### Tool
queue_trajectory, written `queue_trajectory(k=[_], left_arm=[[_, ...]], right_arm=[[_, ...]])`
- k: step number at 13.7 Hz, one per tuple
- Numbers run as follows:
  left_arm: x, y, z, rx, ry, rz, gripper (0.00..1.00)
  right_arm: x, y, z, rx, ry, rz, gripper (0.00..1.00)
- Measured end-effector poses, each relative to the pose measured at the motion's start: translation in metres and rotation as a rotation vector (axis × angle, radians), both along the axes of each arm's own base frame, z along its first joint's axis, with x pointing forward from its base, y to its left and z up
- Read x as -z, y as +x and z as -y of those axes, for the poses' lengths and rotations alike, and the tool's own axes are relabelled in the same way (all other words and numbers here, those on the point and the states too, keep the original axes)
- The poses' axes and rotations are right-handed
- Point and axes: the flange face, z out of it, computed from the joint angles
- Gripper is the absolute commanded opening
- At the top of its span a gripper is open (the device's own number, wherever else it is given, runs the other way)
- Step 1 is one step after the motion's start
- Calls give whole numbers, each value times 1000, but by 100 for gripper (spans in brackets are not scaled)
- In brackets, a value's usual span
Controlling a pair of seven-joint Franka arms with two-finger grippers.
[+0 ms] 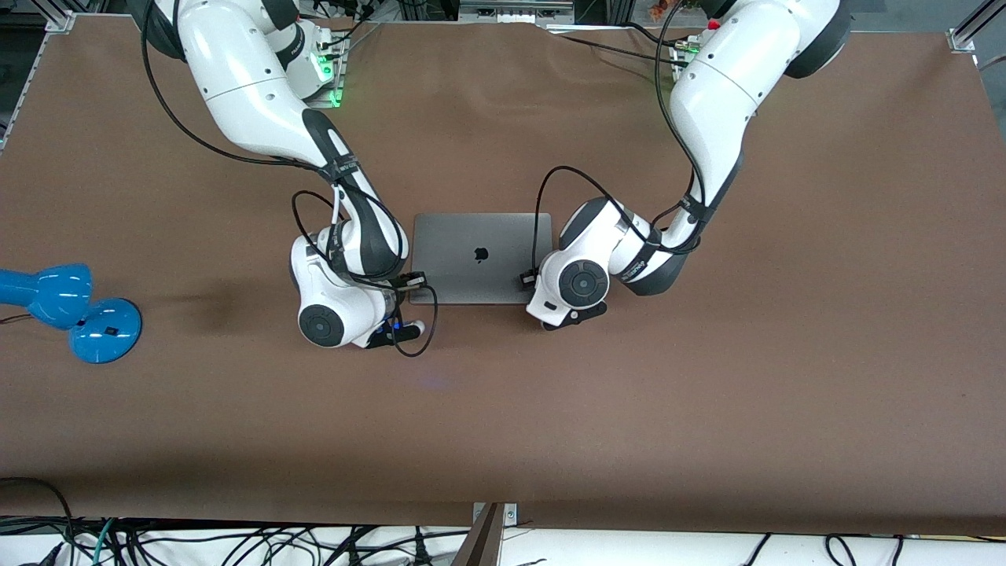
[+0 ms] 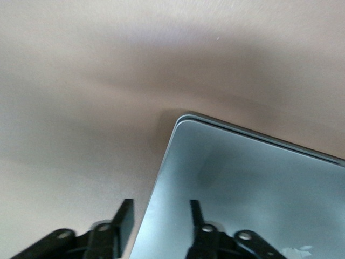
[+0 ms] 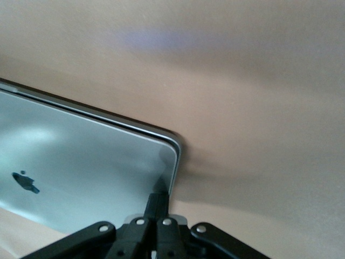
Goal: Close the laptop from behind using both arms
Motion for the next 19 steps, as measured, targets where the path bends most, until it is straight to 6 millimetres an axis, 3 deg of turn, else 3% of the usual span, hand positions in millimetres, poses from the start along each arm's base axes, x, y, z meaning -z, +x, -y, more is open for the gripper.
queue_trajectory(k=[1,4,7,11,15,19], left_arm=[[-6,1,-1,2,2,2,100],[-23,5,-5,1,4,15,100],[-49,9,-16,34,54,36,100],[-127,10,-45,66,90,30,100],[-210,11,-83,62,99,60,100],[-252,18,-126,89,69,103,100]], right_arm=[[-6,3,-1,6,0,4,27],[-35,14,-7,24,-1,8,56],[-65,30,0,33,-5,28,76],[-99,51,33,45,-67,84,98],[-157,56,68,54,-133,119,100],[-243,47,103,62,-182,155,100]])
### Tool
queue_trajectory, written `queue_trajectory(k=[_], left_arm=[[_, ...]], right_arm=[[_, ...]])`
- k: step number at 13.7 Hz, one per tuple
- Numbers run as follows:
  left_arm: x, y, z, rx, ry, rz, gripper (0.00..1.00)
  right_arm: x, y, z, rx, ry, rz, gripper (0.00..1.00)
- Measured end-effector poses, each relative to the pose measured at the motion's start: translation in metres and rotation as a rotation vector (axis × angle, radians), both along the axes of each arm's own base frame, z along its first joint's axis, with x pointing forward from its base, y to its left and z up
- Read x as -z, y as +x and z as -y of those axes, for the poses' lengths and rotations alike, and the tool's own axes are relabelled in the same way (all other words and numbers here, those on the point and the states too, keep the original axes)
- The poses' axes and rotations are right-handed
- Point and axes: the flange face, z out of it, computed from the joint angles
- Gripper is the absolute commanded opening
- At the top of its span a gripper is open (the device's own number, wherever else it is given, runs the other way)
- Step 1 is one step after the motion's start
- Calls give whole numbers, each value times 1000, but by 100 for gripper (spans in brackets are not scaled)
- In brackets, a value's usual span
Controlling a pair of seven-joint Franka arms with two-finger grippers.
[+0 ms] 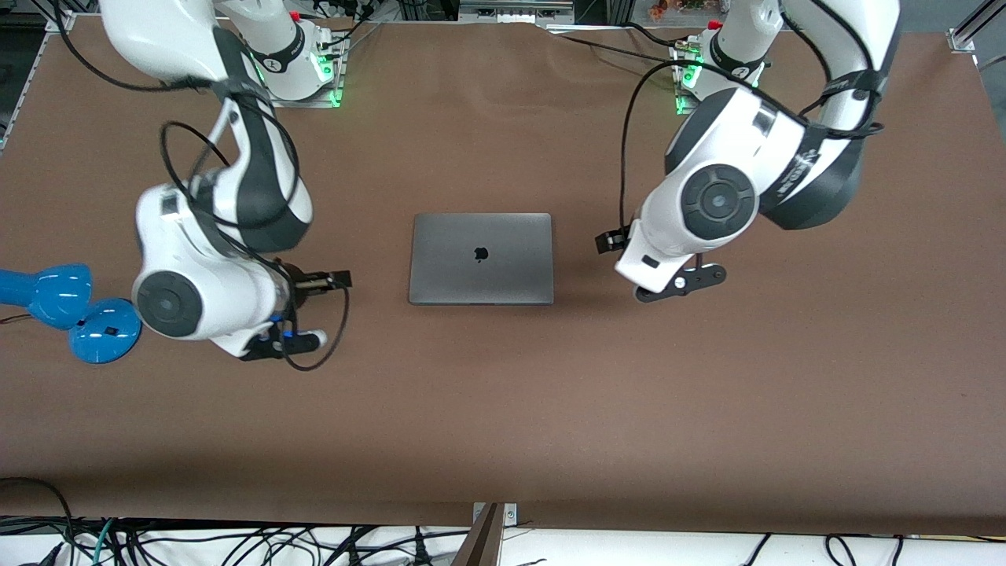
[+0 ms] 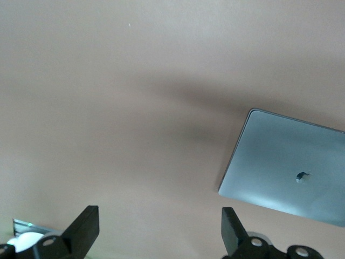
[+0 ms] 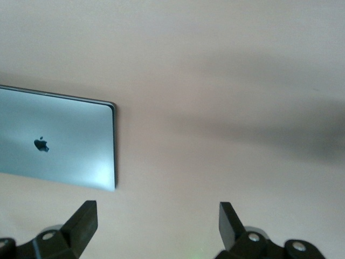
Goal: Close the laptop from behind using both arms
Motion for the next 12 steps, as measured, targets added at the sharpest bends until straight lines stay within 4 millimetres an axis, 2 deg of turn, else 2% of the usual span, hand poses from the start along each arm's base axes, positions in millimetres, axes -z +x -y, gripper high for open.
queue_trajectory(k=[3,6,10,12], left_arm=[[-24,5,-35,31,-24,31,100],[-45,3,-65,87,-34,59,100],[-79,-3,-119,187,-44,107,100],[-96,-11,-141,230,-48,129,100]], right_arm=[[-60,-10,37,40,13,43,100],[-104,-22,87,104,30,70,100],[-144,-41,152,182,13,111,100],[-159,-53,170,183,-9,131,100]])
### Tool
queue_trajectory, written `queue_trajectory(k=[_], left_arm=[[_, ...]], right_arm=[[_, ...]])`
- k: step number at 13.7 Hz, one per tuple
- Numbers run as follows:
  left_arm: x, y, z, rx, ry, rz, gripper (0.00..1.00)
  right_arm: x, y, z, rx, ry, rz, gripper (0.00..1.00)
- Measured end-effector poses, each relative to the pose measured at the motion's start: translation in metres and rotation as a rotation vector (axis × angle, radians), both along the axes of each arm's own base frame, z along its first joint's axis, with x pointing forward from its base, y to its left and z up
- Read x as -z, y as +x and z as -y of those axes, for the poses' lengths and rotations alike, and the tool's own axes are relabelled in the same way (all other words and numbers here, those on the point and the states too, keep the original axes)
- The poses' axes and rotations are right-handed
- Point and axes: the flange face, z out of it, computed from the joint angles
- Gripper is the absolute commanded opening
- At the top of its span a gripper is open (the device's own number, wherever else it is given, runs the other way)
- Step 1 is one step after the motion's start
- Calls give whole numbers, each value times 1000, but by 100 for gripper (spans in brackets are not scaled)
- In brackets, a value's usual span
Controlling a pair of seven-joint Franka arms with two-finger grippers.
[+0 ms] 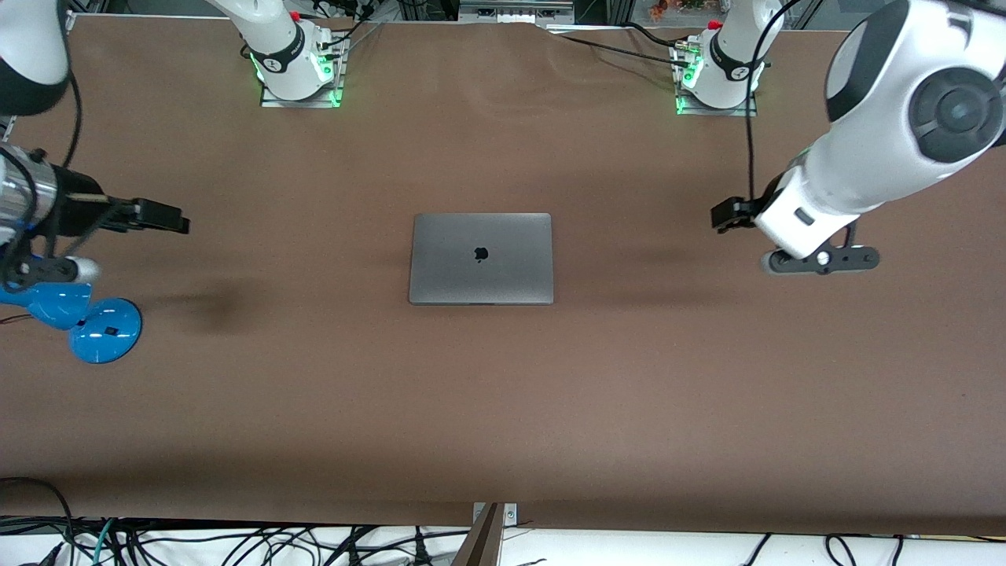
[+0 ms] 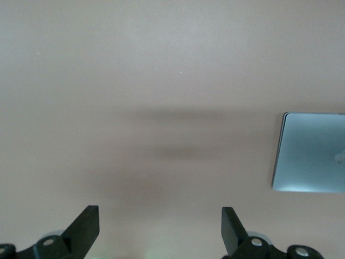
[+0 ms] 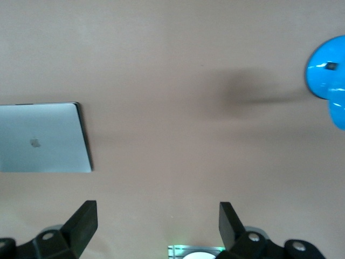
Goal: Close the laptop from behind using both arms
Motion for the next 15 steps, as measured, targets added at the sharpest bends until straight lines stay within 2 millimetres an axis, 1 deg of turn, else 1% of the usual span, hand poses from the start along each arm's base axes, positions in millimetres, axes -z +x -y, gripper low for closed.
queue_trajectory(k=[1,2,4,5,6,8,11,13,15], left_arm=[[-7,-4,-13,17,-1,8,100],[-12,-7,-27,32,-2,14,100],[-18,-14,-56,60,-6,18,100],[-19,-20,-66,66,-7,20,100],[-18,-28,-72,70,-9,26,100],[-16,-45,-76,89,-13,49,100],[-17,-72,-84,109,-16,75,100],[-24,-82,-95,146,-23,93,100],[-27,-84,-103,160,-25,99,100]], right_arm=[[-7,-5,1,-16,-31,10,100],[-14,-11,-6,-42,-62,20,100],[-27,-21,-30,-69,-99,41,100],[-33,-28,-40,-37,-111,50,100],[-38,-34,-47,0,-118,57,100],[-46,-46,-54,21,-123,65,100],[-50,-61,-54,16,-123,90,100],[-51,-69,-53,16,-125,91,100],[-46,-71,-47,26,-126,91,100]])
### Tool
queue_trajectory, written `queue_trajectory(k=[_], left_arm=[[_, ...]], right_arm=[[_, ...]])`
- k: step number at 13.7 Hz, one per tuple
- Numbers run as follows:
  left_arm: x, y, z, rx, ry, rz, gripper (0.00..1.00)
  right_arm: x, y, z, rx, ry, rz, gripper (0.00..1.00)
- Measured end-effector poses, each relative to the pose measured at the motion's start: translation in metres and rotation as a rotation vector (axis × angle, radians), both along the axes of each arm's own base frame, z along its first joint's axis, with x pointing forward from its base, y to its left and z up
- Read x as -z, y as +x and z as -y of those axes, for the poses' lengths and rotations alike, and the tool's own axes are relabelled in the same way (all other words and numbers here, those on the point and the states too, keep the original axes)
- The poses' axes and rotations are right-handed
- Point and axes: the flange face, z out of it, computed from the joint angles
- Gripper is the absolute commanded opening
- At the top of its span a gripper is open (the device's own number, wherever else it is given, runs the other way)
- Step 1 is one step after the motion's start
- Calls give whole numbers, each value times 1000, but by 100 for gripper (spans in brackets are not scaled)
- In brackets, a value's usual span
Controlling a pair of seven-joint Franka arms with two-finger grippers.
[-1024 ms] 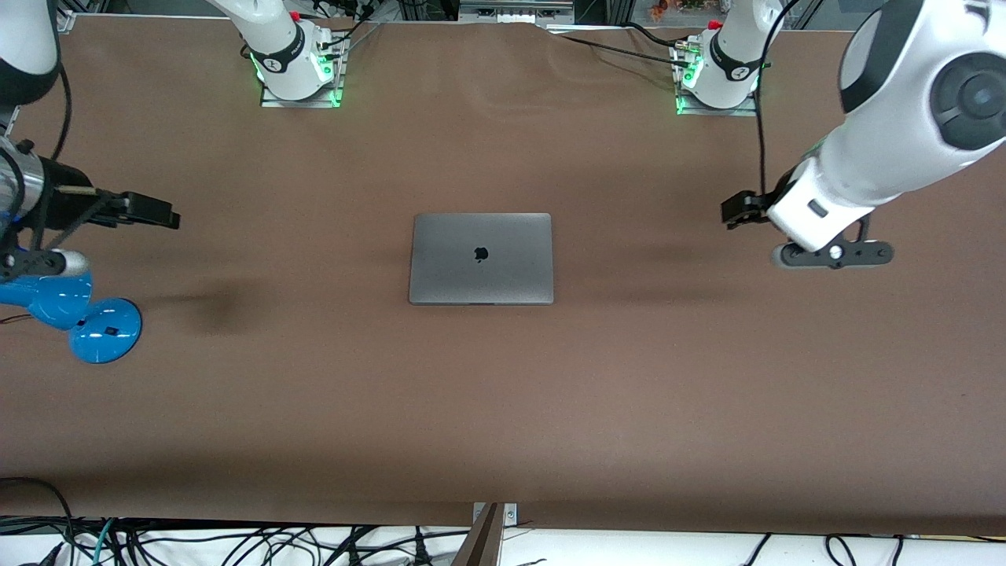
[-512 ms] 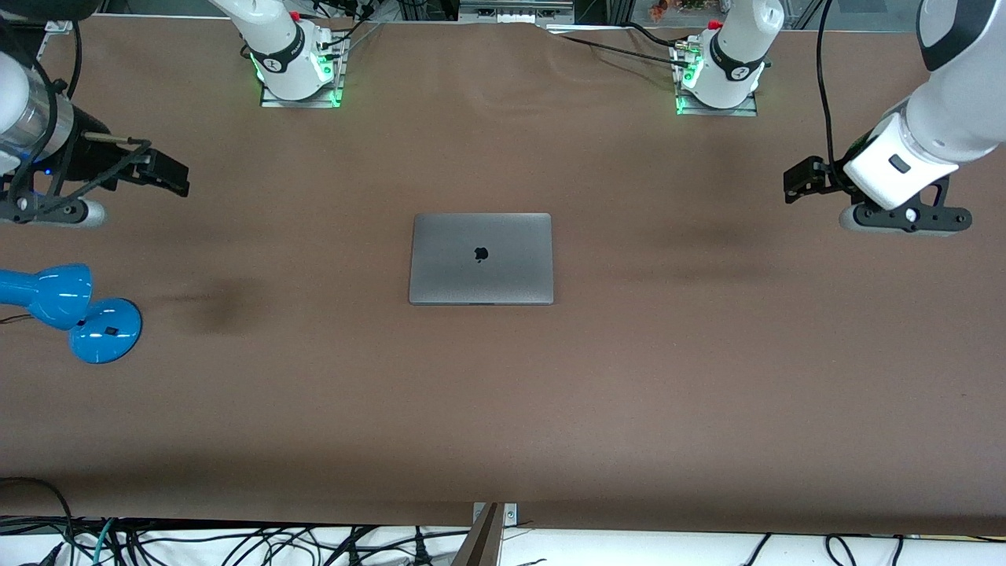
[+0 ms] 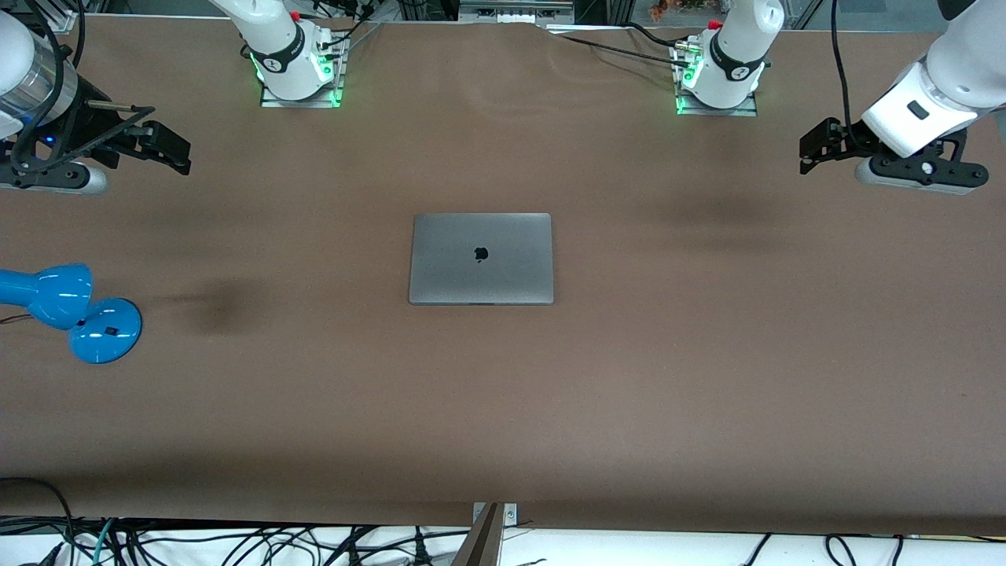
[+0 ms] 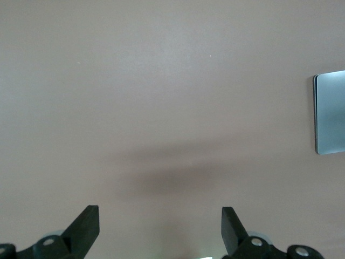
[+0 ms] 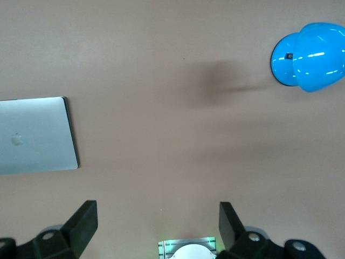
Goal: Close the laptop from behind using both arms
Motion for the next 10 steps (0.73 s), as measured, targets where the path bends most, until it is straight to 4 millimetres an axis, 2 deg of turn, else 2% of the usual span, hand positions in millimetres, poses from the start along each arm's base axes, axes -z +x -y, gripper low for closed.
queue_trajectory(k=[5,10], left_arm=[[1,-2,4,13,2,-13,100],[1,-3,8,18,3,-17,100]], right_arm=[[17,4,16,29,-1,-2,100],[13,0,17,32,-1,5,100]])
